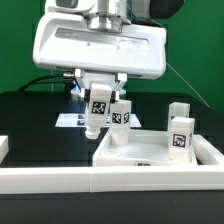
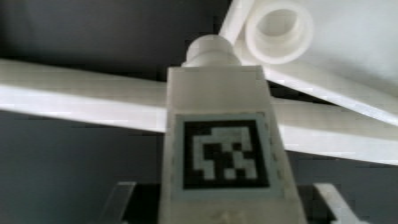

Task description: Assemble square table

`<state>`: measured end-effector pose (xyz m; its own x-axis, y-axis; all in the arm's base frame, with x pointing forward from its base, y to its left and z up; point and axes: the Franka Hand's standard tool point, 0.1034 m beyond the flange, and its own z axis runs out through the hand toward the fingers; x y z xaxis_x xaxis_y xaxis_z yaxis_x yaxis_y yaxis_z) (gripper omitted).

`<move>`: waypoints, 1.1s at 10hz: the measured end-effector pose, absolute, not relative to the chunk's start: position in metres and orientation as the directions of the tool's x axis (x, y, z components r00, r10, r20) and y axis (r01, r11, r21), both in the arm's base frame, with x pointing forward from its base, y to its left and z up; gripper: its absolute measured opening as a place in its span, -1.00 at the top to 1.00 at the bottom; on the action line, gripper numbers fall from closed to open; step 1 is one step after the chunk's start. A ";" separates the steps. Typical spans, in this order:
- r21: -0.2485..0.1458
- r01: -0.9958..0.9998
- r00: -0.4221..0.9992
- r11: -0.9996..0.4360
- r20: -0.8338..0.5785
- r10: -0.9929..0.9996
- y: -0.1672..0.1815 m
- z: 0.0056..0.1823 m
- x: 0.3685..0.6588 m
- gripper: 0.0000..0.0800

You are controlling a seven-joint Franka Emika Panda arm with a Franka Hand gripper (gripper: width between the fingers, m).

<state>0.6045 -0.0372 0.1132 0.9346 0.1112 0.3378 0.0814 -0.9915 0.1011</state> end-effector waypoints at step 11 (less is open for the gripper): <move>0.012 -0.001 0.947 -1.000 0.323 0.003 -0.035 0.099 0.610 0.28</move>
Offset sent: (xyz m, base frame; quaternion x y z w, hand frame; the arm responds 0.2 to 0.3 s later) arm 0.0180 0.0303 0.0072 0.1299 0.0111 0.0650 0.9893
